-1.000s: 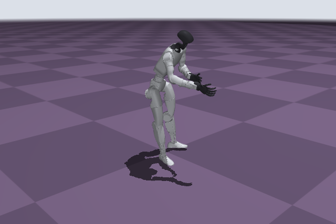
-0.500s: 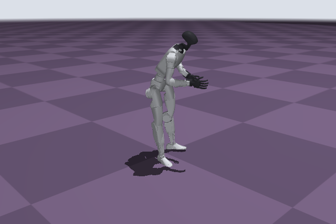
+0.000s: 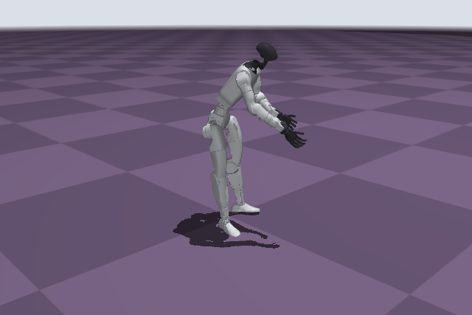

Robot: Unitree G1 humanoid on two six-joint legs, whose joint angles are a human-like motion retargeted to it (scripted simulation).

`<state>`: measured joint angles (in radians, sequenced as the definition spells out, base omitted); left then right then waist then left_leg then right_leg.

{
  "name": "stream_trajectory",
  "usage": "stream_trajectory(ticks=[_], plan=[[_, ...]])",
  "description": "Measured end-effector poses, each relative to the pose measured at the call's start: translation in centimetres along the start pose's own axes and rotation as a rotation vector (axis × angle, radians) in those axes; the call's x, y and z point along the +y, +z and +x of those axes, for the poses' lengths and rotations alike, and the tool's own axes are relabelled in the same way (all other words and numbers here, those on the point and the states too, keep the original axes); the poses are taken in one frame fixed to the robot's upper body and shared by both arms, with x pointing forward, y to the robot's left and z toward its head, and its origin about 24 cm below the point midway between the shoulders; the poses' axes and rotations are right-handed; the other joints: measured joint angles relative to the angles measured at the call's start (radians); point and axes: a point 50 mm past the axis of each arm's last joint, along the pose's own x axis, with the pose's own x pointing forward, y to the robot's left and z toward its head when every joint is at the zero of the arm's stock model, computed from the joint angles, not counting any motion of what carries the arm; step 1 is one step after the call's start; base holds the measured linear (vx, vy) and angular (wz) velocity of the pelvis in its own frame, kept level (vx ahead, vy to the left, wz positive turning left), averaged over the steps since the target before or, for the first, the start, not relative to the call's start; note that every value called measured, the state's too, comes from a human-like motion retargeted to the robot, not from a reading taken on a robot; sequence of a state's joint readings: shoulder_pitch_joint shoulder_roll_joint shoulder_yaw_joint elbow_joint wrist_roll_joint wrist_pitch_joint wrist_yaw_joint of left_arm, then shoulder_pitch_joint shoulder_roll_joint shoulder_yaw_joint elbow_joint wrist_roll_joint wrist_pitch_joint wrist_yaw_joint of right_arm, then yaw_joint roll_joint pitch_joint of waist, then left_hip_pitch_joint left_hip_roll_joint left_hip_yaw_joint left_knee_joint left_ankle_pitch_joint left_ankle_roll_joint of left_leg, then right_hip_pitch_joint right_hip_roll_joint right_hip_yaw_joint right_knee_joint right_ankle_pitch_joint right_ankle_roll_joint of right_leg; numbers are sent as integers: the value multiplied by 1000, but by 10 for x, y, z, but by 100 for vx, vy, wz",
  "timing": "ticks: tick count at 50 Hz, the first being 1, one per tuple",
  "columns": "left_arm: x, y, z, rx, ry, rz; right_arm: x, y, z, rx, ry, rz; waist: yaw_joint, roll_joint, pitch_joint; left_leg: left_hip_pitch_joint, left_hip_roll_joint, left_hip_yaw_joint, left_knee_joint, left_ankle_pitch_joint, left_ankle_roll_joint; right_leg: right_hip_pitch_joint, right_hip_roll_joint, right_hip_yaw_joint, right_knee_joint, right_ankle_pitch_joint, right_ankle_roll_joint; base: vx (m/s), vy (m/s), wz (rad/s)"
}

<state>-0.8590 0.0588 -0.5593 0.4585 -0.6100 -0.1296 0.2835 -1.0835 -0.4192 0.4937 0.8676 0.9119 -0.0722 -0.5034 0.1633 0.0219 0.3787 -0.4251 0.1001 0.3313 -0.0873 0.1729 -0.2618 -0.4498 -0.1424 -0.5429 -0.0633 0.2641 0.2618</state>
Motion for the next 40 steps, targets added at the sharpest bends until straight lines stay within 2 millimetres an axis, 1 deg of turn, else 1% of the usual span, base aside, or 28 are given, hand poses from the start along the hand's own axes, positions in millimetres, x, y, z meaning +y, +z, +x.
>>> stream_trajectory(ticks=[1, 2, 3, 5, 7, 8, 10, 12, 14, 17, 20, 23, 25, 27, 28, 30, 32, 34, 36, 38, 40], plan=[[16, -15, -21, 36, 16, -24, 9, -28, -16, 47, 45, 29, -4, -2, 0, 3, -2, 2, 0, -5, 0, 1, -3, 3, 1, -4, 0, 15, 5, -6], [30, -28, -44, 71, 31, -46, 16, -51, -34, 90, 85, 60, -7, -4, 0, 6, -3, 4, 0, -10, 0, 3, -6, 6, 2, -8, 0, 13, 4, -6], [42, -39, -67, 104, 46, -66, 22, -70, -53, 123, 121, 84, -9, -4, 3, 10, -5, 7, 0, -15, 0, 6, -8, 8, 3, -11, 0, 11, 4, -5], [60, -50, -109, 147, 68, -102, 30, -89, -83, 134, 185, 105, -6, -3, 12, 16, -8, 10, 0, -21, 0, 11, -10, 10, 4, -16, 0, 8, 3, -4], [66, -48, -137, 145, 71, -125, 35, -82, -99, 48, 238, 87, 8, -1, 19, 18, -9, 12, 0, -25, 0, 11, -11, 10, 4, -19, 0, 0, 0, 0], [66, -44, -145, 128, 67, -131, 38, -72, -103, -19, 260, 70, 16, 0, 23, 20, -9, 12, 0, -26, 0, 13, -10, 10, 4, -20, 0, 0, 0, 0], [60, -32, -150, 70, 49, -133, 43, -44, -102, -174, 292, 28, 34, 3, 26, 22, -8, 10, 0, -27, 0, 16, -9, 7, 3, -21, 0, 0, 0, 0], [48, -17, -138, -14, 22, -130, 49, -8, -92, -326, 305, -32, 50, 4, 19, 20, -7, 5, 0, -26, 0, 17, -9, 4, 2, -21, 0, 0, 0, 0], [30, -3, -117, -98, -6, -143, 56, 29, -78, -453, 298, -114, 62, 2, 5, 15, -7, -3, 0, -24, 0, 15, -10, 0, 3, -21, 0, 0, 0, 0], [-1, 18, -74, -187, -41, -198, 63, 83, -51, -582, 240, -273, 74, -4, -22, 1, -8, -17, 0, -19, 0, 8, -13, -9, 5, -21, 0, -3, 1, 21], [-32, 38, -25, -220, -43, -229, 63, 133, -25, -630, 140, -450, 87, -11, -37, -12, -11, -32, 0, -10, 0, 2, -18, -22, 7, -18, 0, -6, 1, 24], [-53, 51, 22, -192, 20, -141, 48, 166, -1, -581, 34, -632, 106, -21, -44, -32, -14, -44, 0, 2, 0, -9, -20, -38, 8, -12, 0, -9, 0, 25], [-62, 54, 47, -142, 72, -29, 30, 176, 10, -504, -39, -728, 119, -26, -42, -43, -16, -51, 0, 10, 0, -16, -19, -50, 8, -9, 0, -9, -1, 23], [-65, 51, 61, -65, 97, 65, 9, 172, 19, -410, -101, -783, 131, -30, -37, -51, -17, -58, 0, 15, 0, -19, -18, -59, 8, -7, 0, -5, -2, 19], [-66, 47, 64, -26, 98, 91, 0, 164, 22, -368, -127, -794, 136, -33, -37, -56, -16, -60, 0, 17, 0, -23, -17, -63, 9, -8, 0, 0, 0, 0], [-64, 35, 62, 28, 83, 86, -11, 141, 27, -322, -165, -789, 140, -38, -31, -55, -14, -65, 0, 15, 0, -19, -16, -66, 10, -11, 0, 4, -1, 4], [-56, 17, 47, 46, 42, 17, -9, 101, 24, -326, -151, -753, 136, -44, -19, -39, -9, -70, 0, 6, 0, -2, -14, -66, 11, -19, 0, 15, -3, 2], [-42, -4, 19, 48, -15, -67, -2, 52, 9, -342, -72, -695, 128, -57, -17, -24, -4, -72, 0, -5, 0, 12, -14, -62, 14, -29, 0, 20, -2, -3], [-24, -19, -18, 40, -64, -139, 5, 9, -18, -350, 40, -617, 119, -68, -18, -12, -1, -73, 0, -16, 0, 22, -16, -57, 21, -40, 0, 21, 0, -5], [-4, -27, -59, 33, -86, -188, 10, -22, -51, -345, 155, -531, 113, -75, -16, 0, 0, -73, 0, -26, 0, 30, -19, -53, 28, -50, 0, 19, 2, -2], [12, -29, -97, 28, -86, -214, 16, -38, -81, -335, 260, -447, 115, -77, -11, 11, -1, -73, 0, -34, 0, 40, -23, -51, 35, -59, 0, 17, 2, 0]])
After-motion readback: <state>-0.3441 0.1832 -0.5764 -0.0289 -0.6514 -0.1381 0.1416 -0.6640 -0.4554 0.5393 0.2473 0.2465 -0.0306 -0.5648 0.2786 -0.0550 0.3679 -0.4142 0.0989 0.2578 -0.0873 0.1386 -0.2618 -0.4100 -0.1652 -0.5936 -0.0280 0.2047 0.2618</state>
